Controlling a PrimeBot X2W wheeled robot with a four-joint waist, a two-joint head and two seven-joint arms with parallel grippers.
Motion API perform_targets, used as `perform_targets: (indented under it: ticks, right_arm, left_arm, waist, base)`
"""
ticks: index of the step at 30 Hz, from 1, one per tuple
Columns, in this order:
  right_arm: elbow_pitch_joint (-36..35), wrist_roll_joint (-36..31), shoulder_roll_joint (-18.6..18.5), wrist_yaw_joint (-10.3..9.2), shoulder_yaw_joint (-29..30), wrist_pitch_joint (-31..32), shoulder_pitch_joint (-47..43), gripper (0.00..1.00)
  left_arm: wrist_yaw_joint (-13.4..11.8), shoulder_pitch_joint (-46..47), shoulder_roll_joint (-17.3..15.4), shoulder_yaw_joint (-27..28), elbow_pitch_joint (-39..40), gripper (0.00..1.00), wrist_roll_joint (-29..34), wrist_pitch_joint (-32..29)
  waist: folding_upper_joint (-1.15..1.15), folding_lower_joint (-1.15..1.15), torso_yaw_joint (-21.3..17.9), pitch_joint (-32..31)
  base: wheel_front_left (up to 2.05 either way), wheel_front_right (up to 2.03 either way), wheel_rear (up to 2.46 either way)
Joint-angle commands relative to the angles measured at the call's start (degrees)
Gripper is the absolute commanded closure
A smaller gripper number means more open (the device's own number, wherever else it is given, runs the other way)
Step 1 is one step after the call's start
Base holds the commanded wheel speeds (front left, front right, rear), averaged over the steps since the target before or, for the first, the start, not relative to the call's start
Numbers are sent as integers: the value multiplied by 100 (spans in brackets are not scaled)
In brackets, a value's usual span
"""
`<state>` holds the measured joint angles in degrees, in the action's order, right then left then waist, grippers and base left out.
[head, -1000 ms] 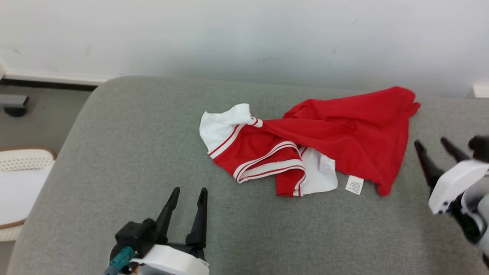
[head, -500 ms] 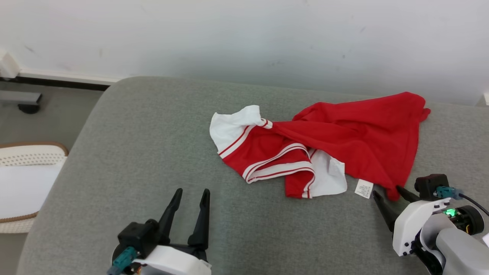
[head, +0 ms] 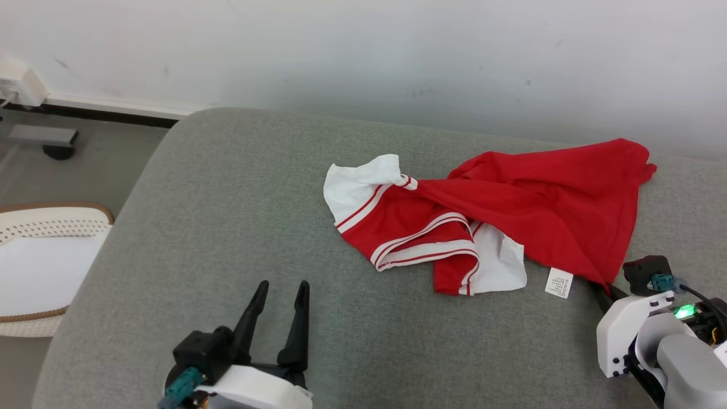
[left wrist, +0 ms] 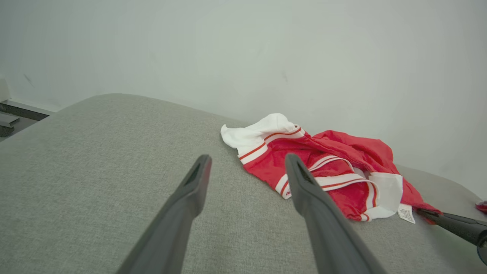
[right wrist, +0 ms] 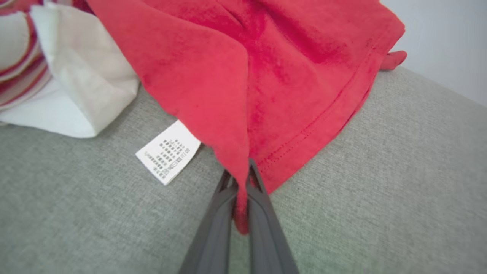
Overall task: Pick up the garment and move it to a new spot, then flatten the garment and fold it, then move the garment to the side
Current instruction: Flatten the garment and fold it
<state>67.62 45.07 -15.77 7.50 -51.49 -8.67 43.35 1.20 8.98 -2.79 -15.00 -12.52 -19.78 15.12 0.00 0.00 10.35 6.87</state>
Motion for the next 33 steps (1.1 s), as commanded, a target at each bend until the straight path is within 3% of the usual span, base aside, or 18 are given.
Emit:
perform_targets:
  ticks: [1, 10, 11, 12, 13, 18, 25, 33]
  right_arm:
    - [59, -76, -52, -3, -8, -109, 60, 100]
    - [-15, -72, -539, -3, 130, -366, 45, 100]
    - [-35, -48, -579, -3, 152, -368, 39, 91]
    - [-80, -30, -592, -3, 169, -368, 35, 74]
    - [-120, 16, -603, -3, 199, -346, 4, 3]
    - [-189, 147, -636, -3, 274, -232, -103, 0]
    - [-55, 237, -796, -3, 707, -548, -98, 0]
    - [-1515, 782, -437, -3, 1272, -645, -799, 0]
  left_arm:
    - [9, -63, -23, 1, -5, 0, -44, -1]
    - [57, -202, -23, 66, -59, 0, 88, -1]
    - [64, -198, -23, 47, -66, 0, 97, -1]
    - [78, -184, -23, 36, -65, 0, 106, -1]
    - [91, -163, -23, 3, -72, 0, 115, -1]
    - [108, -74, -25, -77, -108, 0, 113, -1]
    - [104, -165, -24, -21, -143, 0, 153, 0]
    - [81, -204, -24, 0, -100, 0, 86, -1]
  waist:
    - [0, 0, -73, -50]
    - [0, 0, -589, -235]
    - [0, 0, -637, -240]
    - [0, 0, -682, -237]
    - [0, 0, -709, -238]
    - [0, 0, -702, -229]
    - [0, 0, -461, -273]
    - [0, 0, -298, -244]
  base:
    - [0, 0, 0]
    - [0, 0, 0]
    - [0, 0, 0]
    - [0, 0, 0]
    - [0, 0, 0]
    - [0, 0, 0]
    - [0, 0, 0]
    - [0, 0, 0]
